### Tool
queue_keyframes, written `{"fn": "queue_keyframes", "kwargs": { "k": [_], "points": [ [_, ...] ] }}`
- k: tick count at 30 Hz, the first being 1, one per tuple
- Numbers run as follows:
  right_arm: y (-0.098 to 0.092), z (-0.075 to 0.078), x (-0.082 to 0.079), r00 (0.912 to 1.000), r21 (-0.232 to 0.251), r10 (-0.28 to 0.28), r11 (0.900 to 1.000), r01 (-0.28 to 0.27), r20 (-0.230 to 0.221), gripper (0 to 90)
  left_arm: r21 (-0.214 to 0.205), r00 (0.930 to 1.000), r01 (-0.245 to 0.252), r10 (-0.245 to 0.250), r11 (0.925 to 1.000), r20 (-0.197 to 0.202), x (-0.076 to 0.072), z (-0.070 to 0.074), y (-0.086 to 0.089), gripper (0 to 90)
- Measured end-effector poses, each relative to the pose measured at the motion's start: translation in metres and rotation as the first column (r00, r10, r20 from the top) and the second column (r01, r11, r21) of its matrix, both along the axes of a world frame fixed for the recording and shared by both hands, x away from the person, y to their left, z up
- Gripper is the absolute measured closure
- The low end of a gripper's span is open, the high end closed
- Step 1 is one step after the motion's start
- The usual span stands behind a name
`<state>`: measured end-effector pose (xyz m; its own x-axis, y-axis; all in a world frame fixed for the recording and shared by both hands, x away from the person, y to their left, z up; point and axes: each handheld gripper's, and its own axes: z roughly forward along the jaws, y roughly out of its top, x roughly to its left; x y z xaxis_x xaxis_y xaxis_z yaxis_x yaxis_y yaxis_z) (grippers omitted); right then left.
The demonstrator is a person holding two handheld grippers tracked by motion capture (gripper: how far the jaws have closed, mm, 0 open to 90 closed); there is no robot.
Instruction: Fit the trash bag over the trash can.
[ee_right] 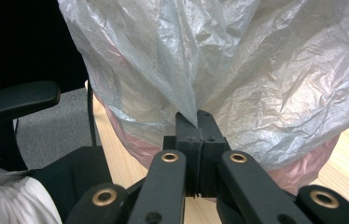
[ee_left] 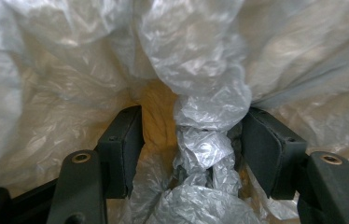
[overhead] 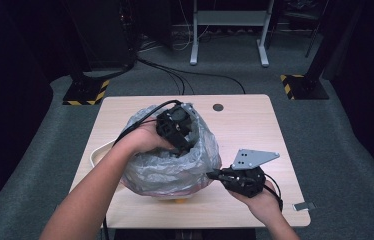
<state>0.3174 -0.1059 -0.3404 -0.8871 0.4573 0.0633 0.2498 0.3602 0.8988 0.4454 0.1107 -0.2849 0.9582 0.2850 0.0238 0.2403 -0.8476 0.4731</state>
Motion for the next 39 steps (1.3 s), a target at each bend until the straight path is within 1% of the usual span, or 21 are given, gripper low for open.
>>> {"fn": "queue_keyframes", "kwargs": {
  "k": [4, 7, 9, 10, 13, 14, 15, 16, 17, 18, 21, 24, 26, 28, 30, 32, 33, 34, 35, 37, 39],
  "points": [
    [0.0, 0.0, -0.001, 1.0, -0.001, -0.002, 1.0, 0.002, 0.002, 90.0, 0.053, 0.9999, 0.012, -0.012, 0.9985, 0.003, 0.0, -0.006, -0.005, 42.8],
    [0.0, -0.001, 0.0, 1.0, 0.003, -0.003, 1.0, 0.003, -0.001, 90.0, 0.075, 0.9998, 0.014, -0.012, 0.9971, -0.016, 0.0, -0.01, -0.007, 42.7],
    [0.0, -0.002, 0.0, 1.0, 0.007, -0.002, 1.0, 0.002, -0.006, 90.0, 0.113, 0.9994, 0.029, -0.026, 0.9932, -0.024, -0.001, -0.013, -0.008, 41.8],
    [0.0, -0.003, 0.001, 1.0, 0.009, -0.001, 1.0, 0.001, -0.004, 90.0, 0.12, 0.999, 0.038, -0.034, 0.992, -0.03, -0.002, -0.014, -0.008, 40.9],
    [0.001, -0.005, 0.001, 1.0, 0.012, 0.0, 0.9999, 0.0, -0.01, 90.0, 0.143, 0.9997, 0.021, -0.019, 0.9895, -0.013, -0.003, -0.011, -0.009, 39.1],
    [0.002, -0.005, 0.001, 0.9999, 0.009, 0.0, 1.0, 0.0, -0.012, 90.0, 0.162, 0.9998, 0.019, -0.019, 0.9866, -0.002, -0.004, -0.007, -0.009, 37.8],
    [0.002, -0.004, 0.001, 1.0, 0.002, 0.001, 1.0, -0.001, -0.009, 90.0, 0.158, 0.9992, 0.03, -0.034, 0.9869, 0.02, -0.006, 0.0, -0.009, 36.9],
    [0.003, -0.003, 0.0, 1.0, -0.003, 0.0, 1.0, 0.0, -0.008, 90.0, 0.129, 0.9983, 0.033, -0.039, 0.991, 0.043, -0.008, 0.009, -0.007, 35.4],
    [0.002, -0.002, 0.0, 1.0, -0.007, 0.0, 1.0, 0.0, -0.002, 90.0, 0.083, 0.9976, 0.034, -0.039, 0.996, 0.057, -0.01, 0.019, -0.003, 34.9],
    [0.002, 0.0, -0.001, 1.0, -0.005, 0.001, 1.0, -0.001, -0.001, 90.0, 0.048, 0.997, 0.034, -0.037, 0.9983, 0.068, -0.012, 0.029, 0.001, 35.4],
    [0.002, 0.002, -0.002, 1.0, 0.002, 0.003, 1.0, -0.003, 0.001, 90.0, 0.008, 0.9912, 0.029, -0.029, 0.9996, 0.129, -0.02, 0.054, 0.017, 34.8],
    [0.003, 0.001, -0.002, 1.0, 0.003, 0.004, 1.0, -0.004, 0.004, 90.0, -0.049, 0.9889, 0.006, 0.002, 0.9988, 0.149, -0.022, 0.067, 0.041, 34.7],
    [0.002, 0.0, -0.003, 1.0, 0.003, 0.002, 1.0, -0.002, 0.004, 90.0, -0.081, 0.9872, -0.021, 0.034, 0.9965, 0.156, -0.022, 0.069, 0.058, 34.5],
    [0.001, 0.0, -0.003, 1.0, 0.009, -0.002, 1.0, 0.001, 0.001, 90.0, -0.107, 0.9888, -0.037, 0.052, 0.9936, 0.14, -0.021, 0.066, 0.073, 34.4],
    [0.0, 0.0, -0.003, 1.0, 0.008, -0.003, 1.0, 0.003, 0.003, 90.0, -0.136, 0.99, -0.044, 0.062, 0.9897, 0.127, -0.022, 0.063, 0.085, 35.4],
    [-0.001, 0.0, -0.003, 1.0, 0.008, -0.002, 1.0, 0.002, 0.002, 90.0, -0.145, 0.9918, -0.045, 0.061, 0.9885, 0.112, -0.022, 0.056, 0.095, 36.6],
    [0.0, 0.0, -0.003, 1.0, 0.007, -0.001, 1.0, 0.001, 0.002, 90.0, -0.145, 0.9918, -0.045, 0.061, 0.9885, 0.112, -0.022, 0.056, 0.095, 36.9],
    [0.0, 0.0, -0.003, 1.0, 0.007, -0.002, 1.0, 0.002, -0.002, 90.0, -0.142, 0.9929, -0.069, 0.082, 0.9874, 0.087, -0.019, 0.047, 0.101, 37.0],
    [0.0, -0.001, -0.003, 1.0, 0.008, -0.001, 1.0, 0.001, -0.002, 90.0, -0.135, 0.9932, -0.076, 0.087, 0.9879, 0.077, -0.018, 0.044, 0.102, 36.8],
    [0.001, -0.002, -0.002, 1.0, 0.008, -0.001, 1.0, 0.001, -0.004, 90.0, -0.156, 0.9943, -0.089, 0.097, 0.9837, 0.043, -0.015, 0.039, 0.104, 35.3],
    [0.001, -0.003, -0.002, 1.0, 0.01, 0.001, 0.9999, -0.001, -0.008, 90.0, -0.168, 0.9942, -0.094, 0.102, 0.9813, 0.036, -0.015, 0.038, 0.104, 34.8]
  ]
}}
